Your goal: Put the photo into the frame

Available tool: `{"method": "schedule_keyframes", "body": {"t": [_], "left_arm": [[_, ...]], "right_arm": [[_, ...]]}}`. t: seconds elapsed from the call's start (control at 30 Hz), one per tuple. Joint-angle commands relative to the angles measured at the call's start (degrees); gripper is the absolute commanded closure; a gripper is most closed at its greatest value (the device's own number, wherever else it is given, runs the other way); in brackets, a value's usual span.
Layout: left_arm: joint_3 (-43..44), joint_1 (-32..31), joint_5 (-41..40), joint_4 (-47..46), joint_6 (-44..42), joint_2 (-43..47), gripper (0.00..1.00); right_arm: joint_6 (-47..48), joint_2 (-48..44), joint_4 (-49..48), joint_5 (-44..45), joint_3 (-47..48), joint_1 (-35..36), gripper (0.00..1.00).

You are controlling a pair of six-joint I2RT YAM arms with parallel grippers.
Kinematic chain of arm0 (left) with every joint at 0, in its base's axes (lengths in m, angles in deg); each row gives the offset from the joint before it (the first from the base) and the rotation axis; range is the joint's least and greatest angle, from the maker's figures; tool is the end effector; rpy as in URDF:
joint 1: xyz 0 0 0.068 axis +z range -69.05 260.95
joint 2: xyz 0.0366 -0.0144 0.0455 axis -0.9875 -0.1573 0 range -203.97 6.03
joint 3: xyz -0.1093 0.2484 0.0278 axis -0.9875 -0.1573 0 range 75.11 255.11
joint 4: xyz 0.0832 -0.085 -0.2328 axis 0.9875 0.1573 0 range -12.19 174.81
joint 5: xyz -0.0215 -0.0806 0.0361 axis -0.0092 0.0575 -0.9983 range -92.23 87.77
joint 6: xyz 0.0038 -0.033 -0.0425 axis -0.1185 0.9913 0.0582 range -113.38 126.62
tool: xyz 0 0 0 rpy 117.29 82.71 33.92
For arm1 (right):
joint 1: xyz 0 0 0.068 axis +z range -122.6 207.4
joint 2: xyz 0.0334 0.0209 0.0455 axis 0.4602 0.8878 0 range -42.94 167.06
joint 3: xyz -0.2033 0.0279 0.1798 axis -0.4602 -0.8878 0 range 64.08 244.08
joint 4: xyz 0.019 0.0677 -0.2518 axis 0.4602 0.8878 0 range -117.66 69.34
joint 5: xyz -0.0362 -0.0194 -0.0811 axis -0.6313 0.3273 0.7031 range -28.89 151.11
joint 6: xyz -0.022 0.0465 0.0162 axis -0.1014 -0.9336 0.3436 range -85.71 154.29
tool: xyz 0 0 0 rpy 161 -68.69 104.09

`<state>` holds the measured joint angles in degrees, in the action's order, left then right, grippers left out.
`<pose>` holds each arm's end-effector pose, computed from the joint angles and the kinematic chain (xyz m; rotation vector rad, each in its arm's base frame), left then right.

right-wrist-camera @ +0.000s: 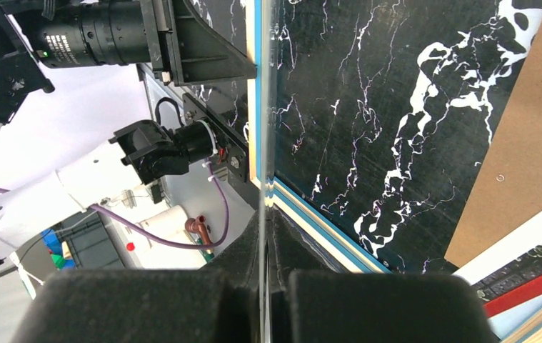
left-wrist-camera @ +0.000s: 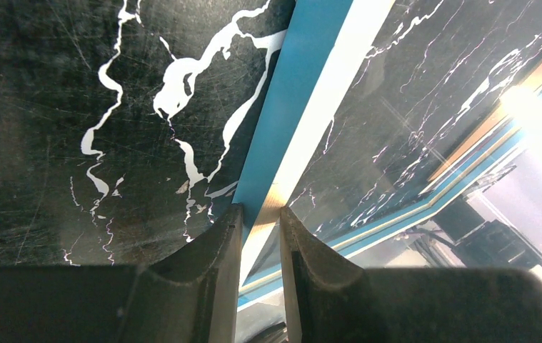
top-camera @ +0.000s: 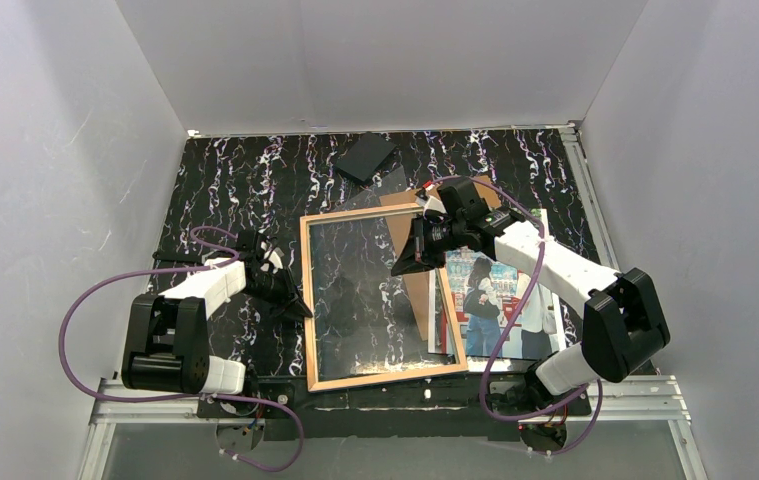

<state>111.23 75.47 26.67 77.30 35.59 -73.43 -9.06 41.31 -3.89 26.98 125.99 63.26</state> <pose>0.2653 -0.0429 0.1770 -0.2200 2.3578 -0.8833 0.2433 0.2006 0.2640 -0.1522 2.6340 1.2918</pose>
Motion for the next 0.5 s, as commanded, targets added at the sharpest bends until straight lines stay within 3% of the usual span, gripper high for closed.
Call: {"method": "schedule_keyframes", "body": {"t": [0.0, 0.47], "left_arm": [[0.68, -0.28, 3.29, 5.85, 0.21, -0.83, 0.85], [0.67, -0.24, 3.37, 5.87, 0.21, -0.55, 0.86]], "right_arm": [[-0.89, -1.63, -2.91, -3.47, 0.46, 0.17, 0.99], [-2.52, -2.82, -6.0, -6.16, 0.47, 0.15, 0.99]]}}
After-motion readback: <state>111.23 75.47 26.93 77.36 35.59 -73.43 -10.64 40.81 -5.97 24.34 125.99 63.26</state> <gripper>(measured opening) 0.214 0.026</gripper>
